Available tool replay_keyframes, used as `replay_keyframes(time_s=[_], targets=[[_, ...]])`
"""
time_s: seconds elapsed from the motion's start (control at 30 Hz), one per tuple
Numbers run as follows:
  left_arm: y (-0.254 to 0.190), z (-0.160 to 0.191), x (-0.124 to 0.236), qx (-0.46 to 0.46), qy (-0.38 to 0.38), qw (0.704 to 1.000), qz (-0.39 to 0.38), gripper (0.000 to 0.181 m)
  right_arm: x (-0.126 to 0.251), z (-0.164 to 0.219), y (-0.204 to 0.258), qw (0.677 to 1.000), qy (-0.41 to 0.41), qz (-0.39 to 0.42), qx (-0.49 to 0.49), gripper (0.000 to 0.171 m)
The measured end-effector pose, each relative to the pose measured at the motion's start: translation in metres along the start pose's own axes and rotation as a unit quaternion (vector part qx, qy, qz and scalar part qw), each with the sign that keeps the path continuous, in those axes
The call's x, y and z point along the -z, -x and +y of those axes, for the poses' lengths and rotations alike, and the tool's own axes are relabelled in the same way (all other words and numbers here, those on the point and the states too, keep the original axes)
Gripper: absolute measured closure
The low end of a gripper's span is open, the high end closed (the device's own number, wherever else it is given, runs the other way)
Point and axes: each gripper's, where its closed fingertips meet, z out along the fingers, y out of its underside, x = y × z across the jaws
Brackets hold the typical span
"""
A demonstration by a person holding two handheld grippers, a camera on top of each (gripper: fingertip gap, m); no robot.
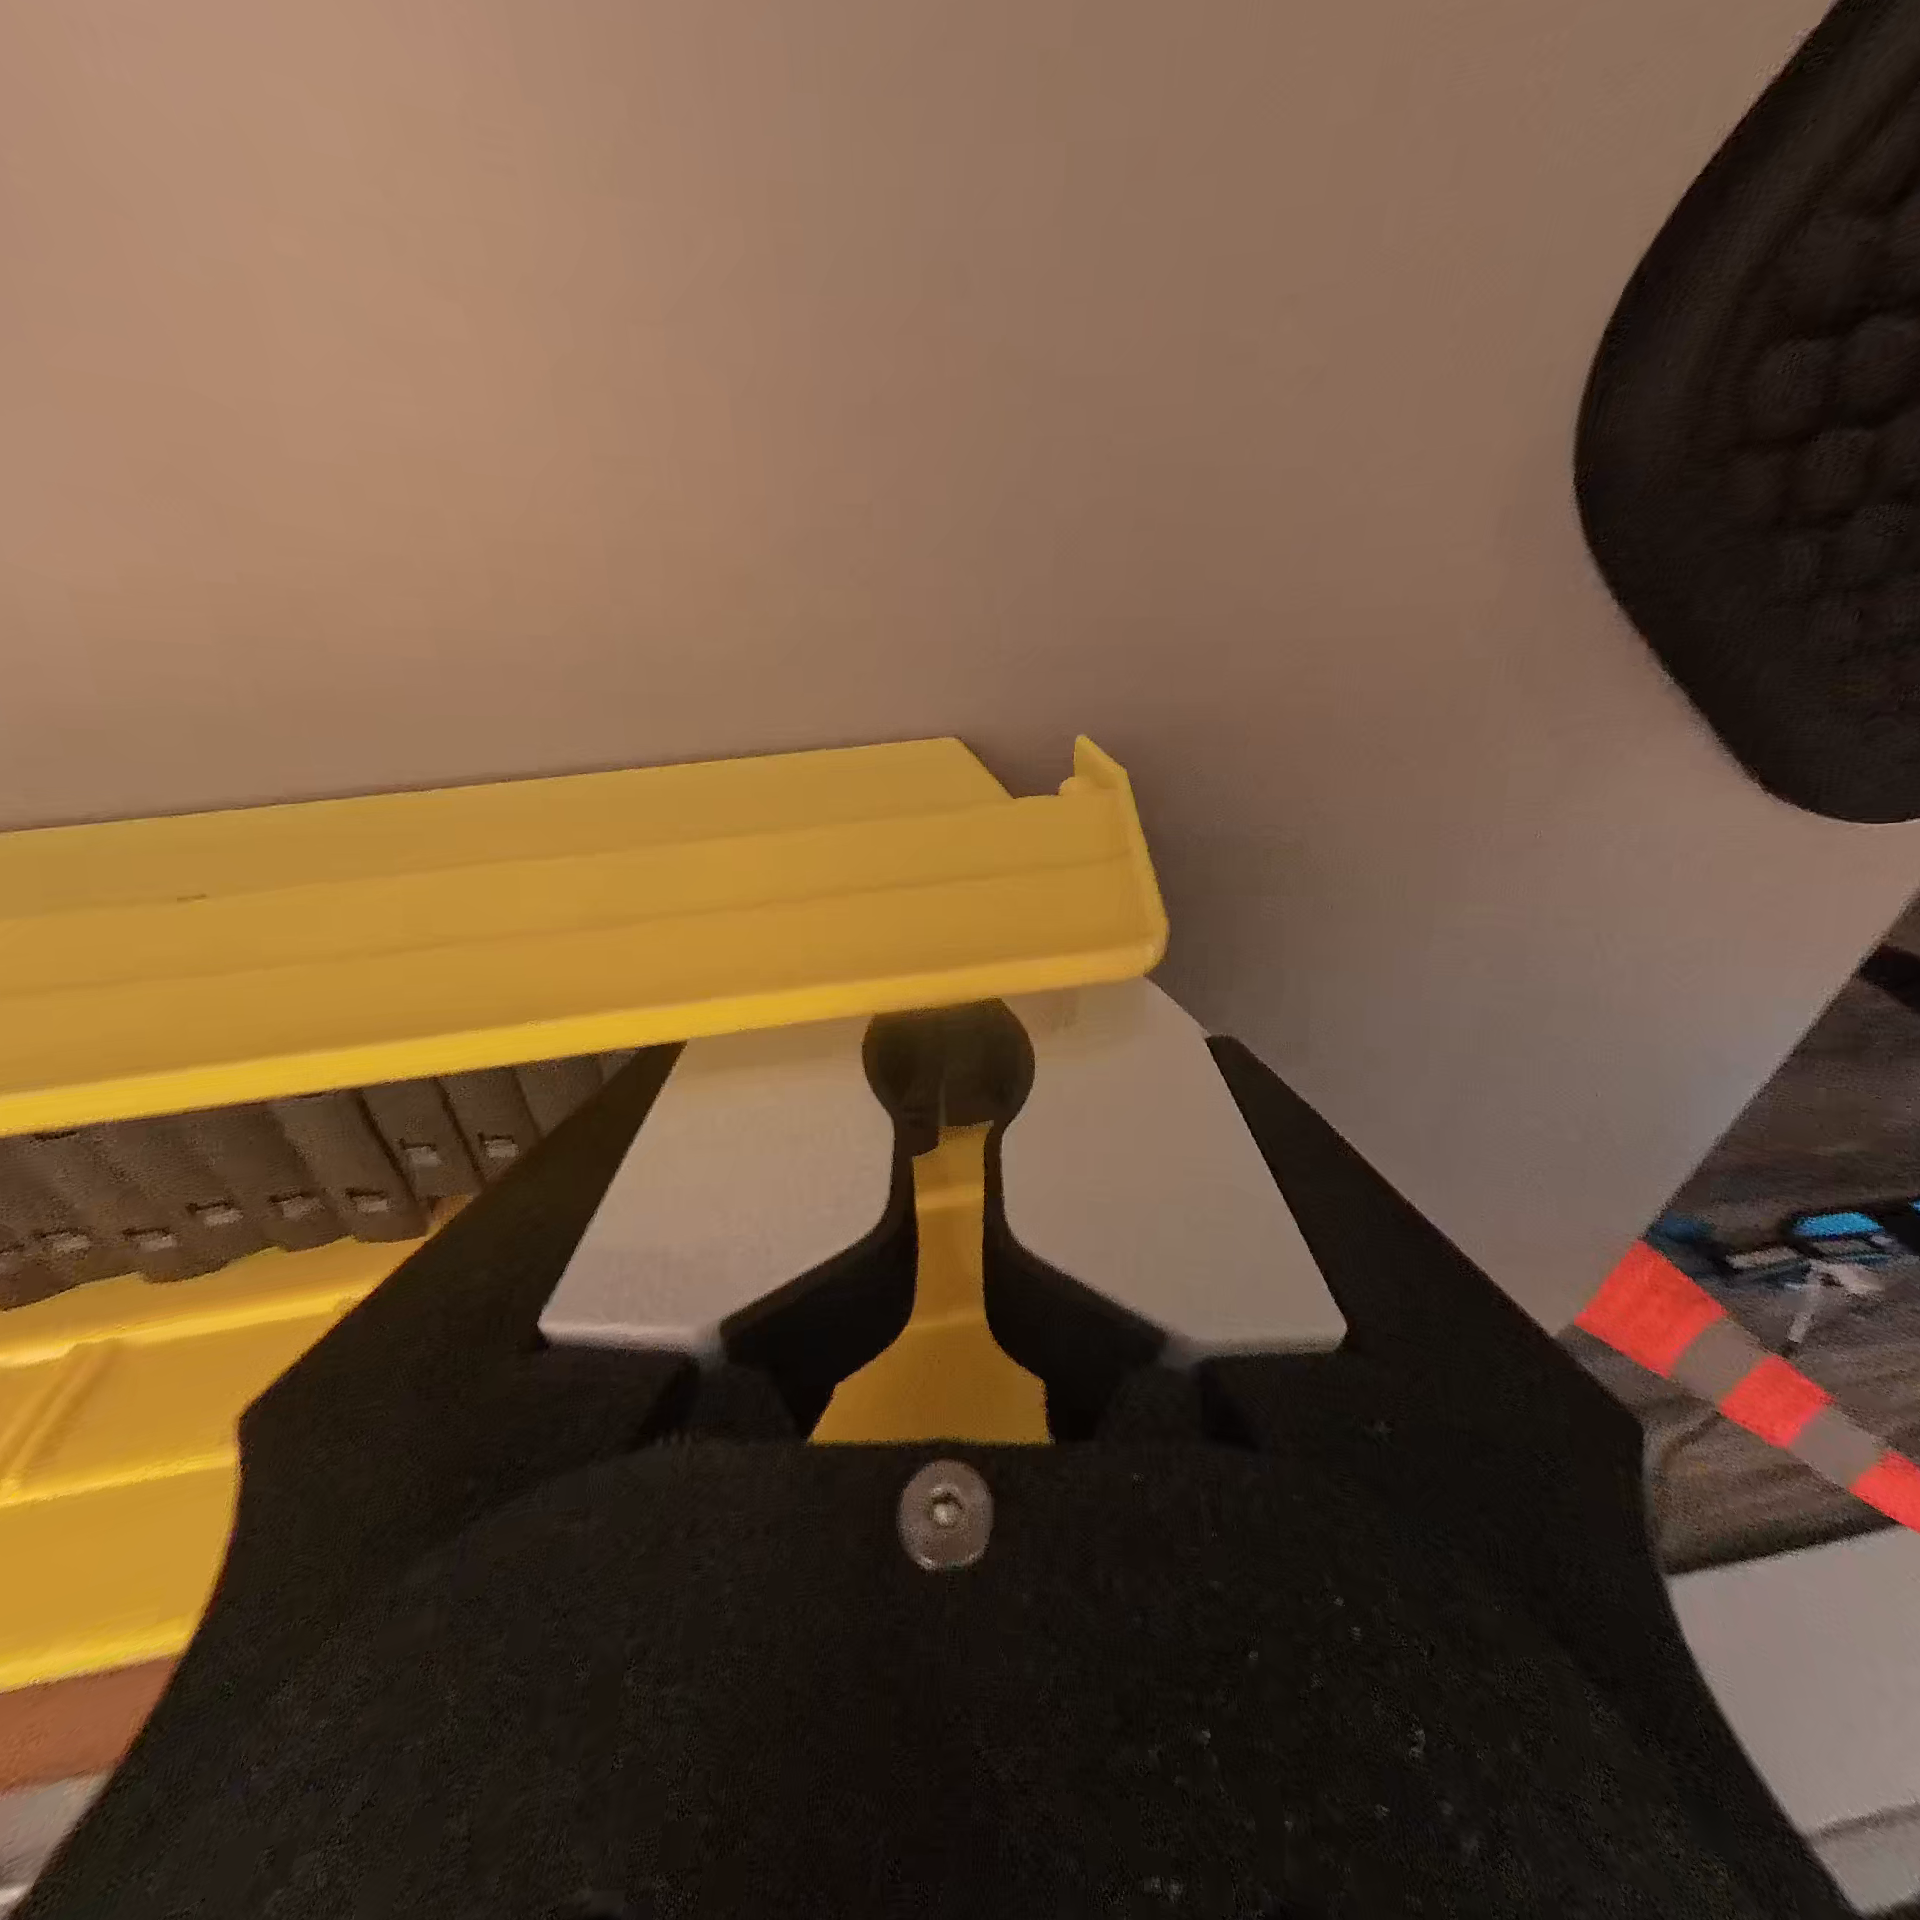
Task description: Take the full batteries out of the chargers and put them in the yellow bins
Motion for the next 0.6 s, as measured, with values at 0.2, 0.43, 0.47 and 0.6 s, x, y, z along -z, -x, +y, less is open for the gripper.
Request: replay_keyframes(time_s=[0.2, 0.43, 0.47, 0.6], targets=[[0.0021, -0.0067, -0.0012, 0.037, -0.001, 0.997, 0.063, 0.168, -0.0001, 0.0003, 0.0002, 1.0, 0.001, 0.001, 0.01, 0.171], [-0.0008, -0.004, -0.0014, 0.053, 0.024, 0.994, 0.095, 0.173, 0.0002, 0.0005, 0.0004, 1.0, 0.003, 0.003, 0.025, 0.171], [-0.001, 0.0007, -0.0013, 0.055, 0.04, 0.993, 0.096, 0.173, 0.0002, 0.0006, 0.0005, 1.0, 0.003, 0.003, 0.026, 0.171], [-0.0009, 0.0009, -0.0018, 0.072, 0.036, 0.991, 0.104, 0.173, -0.0001, 0.0008, 0.0009, 0.999, 0.006, 0.005, 0.033, 0.171]])
